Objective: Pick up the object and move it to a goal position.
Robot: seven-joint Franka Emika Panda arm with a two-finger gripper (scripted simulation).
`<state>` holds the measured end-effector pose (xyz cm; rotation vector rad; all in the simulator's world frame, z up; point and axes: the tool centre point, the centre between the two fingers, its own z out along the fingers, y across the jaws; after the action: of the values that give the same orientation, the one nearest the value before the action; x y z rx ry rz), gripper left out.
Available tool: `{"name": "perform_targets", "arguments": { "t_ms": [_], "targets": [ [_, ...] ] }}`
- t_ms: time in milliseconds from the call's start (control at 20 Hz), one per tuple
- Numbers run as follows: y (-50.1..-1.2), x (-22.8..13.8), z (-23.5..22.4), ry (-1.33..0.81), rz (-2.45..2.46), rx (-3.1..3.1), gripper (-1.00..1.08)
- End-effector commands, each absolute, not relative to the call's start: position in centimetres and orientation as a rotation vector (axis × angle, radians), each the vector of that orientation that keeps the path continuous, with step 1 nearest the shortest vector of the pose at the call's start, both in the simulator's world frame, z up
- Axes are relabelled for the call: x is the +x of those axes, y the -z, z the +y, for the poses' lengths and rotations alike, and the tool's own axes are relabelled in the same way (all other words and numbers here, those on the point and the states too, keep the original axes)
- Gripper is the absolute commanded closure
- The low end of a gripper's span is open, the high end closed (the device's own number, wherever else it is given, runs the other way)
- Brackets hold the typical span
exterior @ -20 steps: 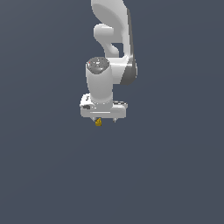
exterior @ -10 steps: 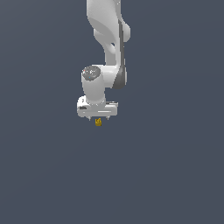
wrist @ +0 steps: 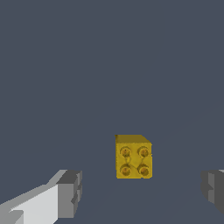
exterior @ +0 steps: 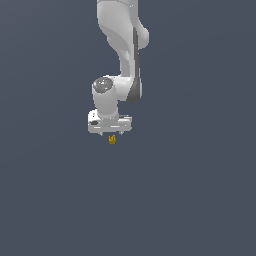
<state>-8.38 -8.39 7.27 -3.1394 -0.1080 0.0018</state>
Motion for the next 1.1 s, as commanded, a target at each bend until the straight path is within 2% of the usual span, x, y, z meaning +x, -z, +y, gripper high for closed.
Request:
{"name": "perform_targets", "arguments": {
  "t_ms": [0, 850, 900, 1050],
  "targets": [
    [-7.2, -8.4, -8.4, -0.001, -0.109, -3.139, -0.92],
    [-2.2, -8.5, -8.4, 0.000, -0.113, -3.140, -0.92],
    [-2.2, -8.5, -8.4, 0.000, -0.113, -3.140, 1.08],
    [-2.2, -8.5, -8.4, 0.000, -0.113, -3.140, 1.08]
  ]
}}
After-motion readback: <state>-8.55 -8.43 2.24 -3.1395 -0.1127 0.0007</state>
